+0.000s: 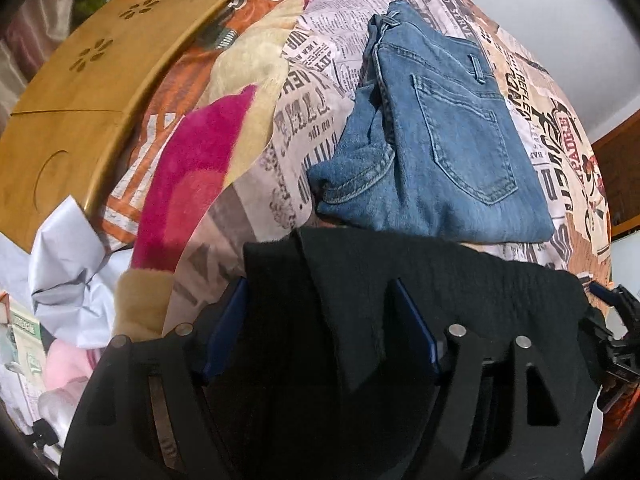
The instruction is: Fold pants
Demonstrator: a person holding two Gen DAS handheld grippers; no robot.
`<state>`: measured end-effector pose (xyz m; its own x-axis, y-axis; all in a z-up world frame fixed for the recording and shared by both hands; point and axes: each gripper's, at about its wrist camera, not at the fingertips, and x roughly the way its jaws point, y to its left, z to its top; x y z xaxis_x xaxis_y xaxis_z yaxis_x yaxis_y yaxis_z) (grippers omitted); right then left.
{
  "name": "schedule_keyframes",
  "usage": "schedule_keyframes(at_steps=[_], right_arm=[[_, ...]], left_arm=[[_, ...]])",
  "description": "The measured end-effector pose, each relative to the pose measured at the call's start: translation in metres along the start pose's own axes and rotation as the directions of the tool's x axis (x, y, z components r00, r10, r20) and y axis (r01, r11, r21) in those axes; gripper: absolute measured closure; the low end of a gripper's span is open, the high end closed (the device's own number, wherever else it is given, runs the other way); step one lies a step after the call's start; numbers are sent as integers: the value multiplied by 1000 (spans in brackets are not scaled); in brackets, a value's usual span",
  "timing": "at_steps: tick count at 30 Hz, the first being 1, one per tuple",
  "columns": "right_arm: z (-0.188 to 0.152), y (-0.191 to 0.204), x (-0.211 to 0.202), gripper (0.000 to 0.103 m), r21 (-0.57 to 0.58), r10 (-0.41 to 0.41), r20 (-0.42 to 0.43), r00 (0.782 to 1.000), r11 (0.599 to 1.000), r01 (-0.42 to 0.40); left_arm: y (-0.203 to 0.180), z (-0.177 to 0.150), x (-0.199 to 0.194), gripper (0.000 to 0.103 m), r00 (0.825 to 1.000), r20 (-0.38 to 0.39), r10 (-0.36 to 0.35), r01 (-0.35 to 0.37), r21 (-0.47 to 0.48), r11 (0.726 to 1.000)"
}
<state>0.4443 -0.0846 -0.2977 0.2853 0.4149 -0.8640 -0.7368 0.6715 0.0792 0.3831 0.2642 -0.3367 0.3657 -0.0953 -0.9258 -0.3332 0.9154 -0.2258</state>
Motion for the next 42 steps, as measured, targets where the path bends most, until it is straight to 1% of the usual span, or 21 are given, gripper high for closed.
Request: schedule_keyframes(at_steps=[1,2,3,4,5,6,10,11,12,14,15,17,22,23,27,31,34,36,42], right_arm=[[2,0,6,45,-2,12,-17,1000,1000,-12],[2,-1,13,51,3,31,-38,999,1000,-31],[2,-2,17,52,10,42,-40,998,999,-42],[1,-2,17,53,13,49,-24,998,999,-49],[1,-2,17,57,11,55,-17,998,998,-55],[1,-1,16,62,10,52,-11,999,999,-52],[-3,5,16,71,23,18,12,1000,1000,-18],[-3,7,15,75,18,4,17,1000,1000,-4],[-4,9,13,84,14,-11,26,1000,1000,10],[-5,9,10,96,9,-31,35,999,999,30],[-5,9,8,98,13,-25,40,999,1000,24],[-6,10,4,99,17,-19,50,999,1000,18],[2,15,-15,100,-12,-69,123,990,997,71],[5,15,-19,100,-11,-76,142,987,997,78],[23,12,-36,100,-7,-110,206,972,994,113],[42,6,-51,100,8,-154,258,954,987,158],[49,7,-64,100,10,-151,283,947,988,154],[44,11,-74,100,1,-145,296,944,988,152],[24,32,-93,101,-26,-104,292,951,993,116]], left_arm=[[-1,0,0,34,1000,2,1,-1,4,1000],[-2,0,0,42,1000,3,6,-6,10,1000],[-4,1,0,53,1000,7,16,-17,13,1000],[-5,0,-2,58,1000,10,17,-17,18,1000],[-5,0,-4,68,1000,16,10,-10,19,1000],[-5,-1,-6,72,1000,21,5,-5,18,1000],[-5,-2,-11,80,999,32,4,-5,14,1000],[-6,-3,-14,82,999,37,2,-3,14,1000],[-7,-4,-16,83,999,43,4,-5,18,1000],[-10,-6,-23,85,998,59,14,-16,29,999],[-11,-7,-26,86,998,65,18,-20,34,999],[-16,-9,-37,87,996,88,34,-39,55,998],[-28,-10,-67,89,985,163,54,-72,110,991],[-30,-8,-72,91,983,177,56,-78,120,990],[-42,6,-90,92,971,233,62,-98,143,985],[-47,20,-101,92,959,279,59,-99,132,986],[-48,22,-111,92,951,305,48,-92,129,987],[-49,18,-116,92,948,315,49,-96,134,986],[-46,-4,-133,92,945,325,42,-93,141,986]])
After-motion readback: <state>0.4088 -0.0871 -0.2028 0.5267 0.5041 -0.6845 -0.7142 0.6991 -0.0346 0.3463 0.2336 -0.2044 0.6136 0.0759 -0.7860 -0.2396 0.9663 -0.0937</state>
